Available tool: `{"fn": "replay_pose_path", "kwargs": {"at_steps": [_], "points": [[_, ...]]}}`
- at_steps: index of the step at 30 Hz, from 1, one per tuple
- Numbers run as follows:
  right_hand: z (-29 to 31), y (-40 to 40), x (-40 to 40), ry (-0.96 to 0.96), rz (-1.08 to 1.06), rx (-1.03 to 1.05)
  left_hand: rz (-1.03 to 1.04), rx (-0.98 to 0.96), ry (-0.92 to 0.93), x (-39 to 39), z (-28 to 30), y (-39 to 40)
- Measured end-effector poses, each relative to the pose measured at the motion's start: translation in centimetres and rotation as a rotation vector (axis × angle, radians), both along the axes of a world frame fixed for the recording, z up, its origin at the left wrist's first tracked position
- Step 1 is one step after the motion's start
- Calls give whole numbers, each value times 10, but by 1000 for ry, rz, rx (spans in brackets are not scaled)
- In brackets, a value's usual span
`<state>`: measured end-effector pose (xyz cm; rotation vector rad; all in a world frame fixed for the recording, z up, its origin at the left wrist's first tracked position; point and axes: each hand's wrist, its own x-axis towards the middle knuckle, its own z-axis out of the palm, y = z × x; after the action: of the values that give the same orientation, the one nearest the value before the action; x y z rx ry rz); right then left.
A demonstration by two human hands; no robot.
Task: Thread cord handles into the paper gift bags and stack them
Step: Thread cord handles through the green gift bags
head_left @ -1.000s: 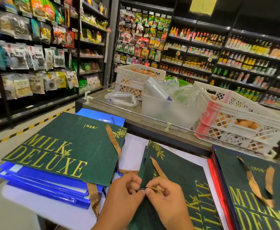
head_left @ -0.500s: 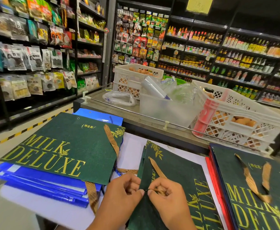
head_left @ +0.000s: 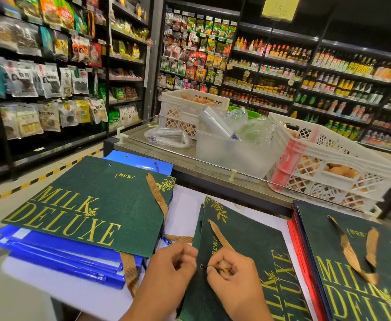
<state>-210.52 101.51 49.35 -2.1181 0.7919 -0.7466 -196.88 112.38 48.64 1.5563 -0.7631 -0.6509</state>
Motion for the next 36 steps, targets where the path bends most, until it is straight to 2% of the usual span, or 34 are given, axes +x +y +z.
{"fn": "replay_pose_path", "kwargs": {"at_steps": [3, 6, 11, 15, 19, 28, 36], "points": [[-2, -1, -1, -12, -4, -27, -67, 0, 27, 0, 6, 2], [-4, -5, -2, -22, -20, -32, -119, 16, -55, -1, 6, 2], [-4, -8, -3, -34, 21, 17, -78, 11, -83, 1, 2, 0], [-2, -7, -4, -48, 53, 69, -100, 65, -239, -2, 3, -1], [0, -6, -5, -70, 76, 79, -82, 49, -294, -4, 4, 1], [7, -3, -8, -193, 76, 80, -153, -44, -185, -4, 2, 4], [8, -4, -9, -204, 109, 111, -171, -62, -164, -4, 3, 5]]}}
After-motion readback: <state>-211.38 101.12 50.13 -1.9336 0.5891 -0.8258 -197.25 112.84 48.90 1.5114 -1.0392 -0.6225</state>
